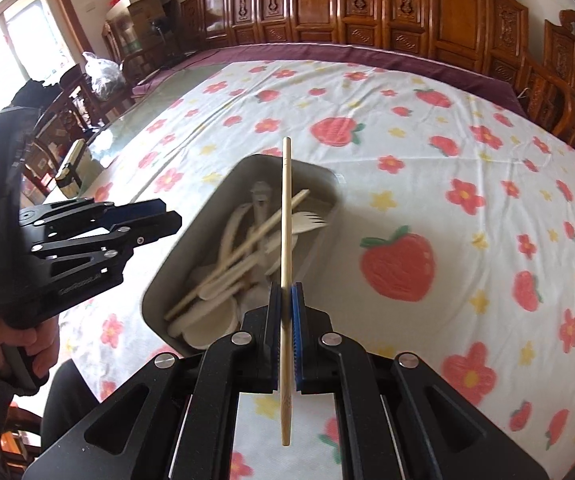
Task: Organize utensils
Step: 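Carry both chopsticks over the steel tray with both tools, then lower both chopsticks into the tray and open both tools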
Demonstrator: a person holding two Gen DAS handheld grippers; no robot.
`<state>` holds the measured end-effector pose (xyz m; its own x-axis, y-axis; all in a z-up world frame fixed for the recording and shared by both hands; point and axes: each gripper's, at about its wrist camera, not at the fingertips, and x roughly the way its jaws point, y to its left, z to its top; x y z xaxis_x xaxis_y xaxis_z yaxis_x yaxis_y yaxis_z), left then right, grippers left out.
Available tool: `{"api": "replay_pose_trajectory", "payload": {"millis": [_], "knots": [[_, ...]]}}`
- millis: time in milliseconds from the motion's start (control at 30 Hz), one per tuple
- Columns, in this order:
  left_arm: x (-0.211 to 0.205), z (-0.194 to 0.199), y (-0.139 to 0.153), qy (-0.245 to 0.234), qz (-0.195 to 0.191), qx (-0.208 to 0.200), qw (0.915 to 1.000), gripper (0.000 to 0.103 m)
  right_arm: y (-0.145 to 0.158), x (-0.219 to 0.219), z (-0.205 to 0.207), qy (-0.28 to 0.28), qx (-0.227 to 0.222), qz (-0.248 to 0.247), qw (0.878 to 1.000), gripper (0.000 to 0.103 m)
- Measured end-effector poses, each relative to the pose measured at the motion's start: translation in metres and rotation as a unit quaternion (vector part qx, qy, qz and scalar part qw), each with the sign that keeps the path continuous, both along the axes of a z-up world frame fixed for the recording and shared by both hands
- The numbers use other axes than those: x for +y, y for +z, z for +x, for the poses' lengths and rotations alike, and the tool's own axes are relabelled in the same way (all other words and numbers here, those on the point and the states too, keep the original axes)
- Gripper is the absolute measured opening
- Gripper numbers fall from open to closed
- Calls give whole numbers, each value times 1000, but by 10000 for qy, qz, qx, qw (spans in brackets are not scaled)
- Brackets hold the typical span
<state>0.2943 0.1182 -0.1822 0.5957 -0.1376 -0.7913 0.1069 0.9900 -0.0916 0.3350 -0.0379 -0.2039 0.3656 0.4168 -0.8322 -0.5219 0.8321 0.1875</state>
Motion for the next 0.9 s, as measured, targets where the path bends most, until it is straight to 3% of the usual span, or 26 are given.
{"api": "replay_pose_trajectory", "payload": {"millis": [133,200,367,900], "knots": [[16,-9,10,145,37,-155,9998,46,-9,23,1,72,111,38,9999,6],[23,-11,14,226,101,-209,9995,62,-14,32,3,50,185,84,9998,6],[41,-16,19,424,73,-299,9986,79,-26,47,10,-37,422,196,9989,6],[59,-22,17,562,-1,-309,9979,81,-44,66,24,-90,478,4,9988,7]]}}
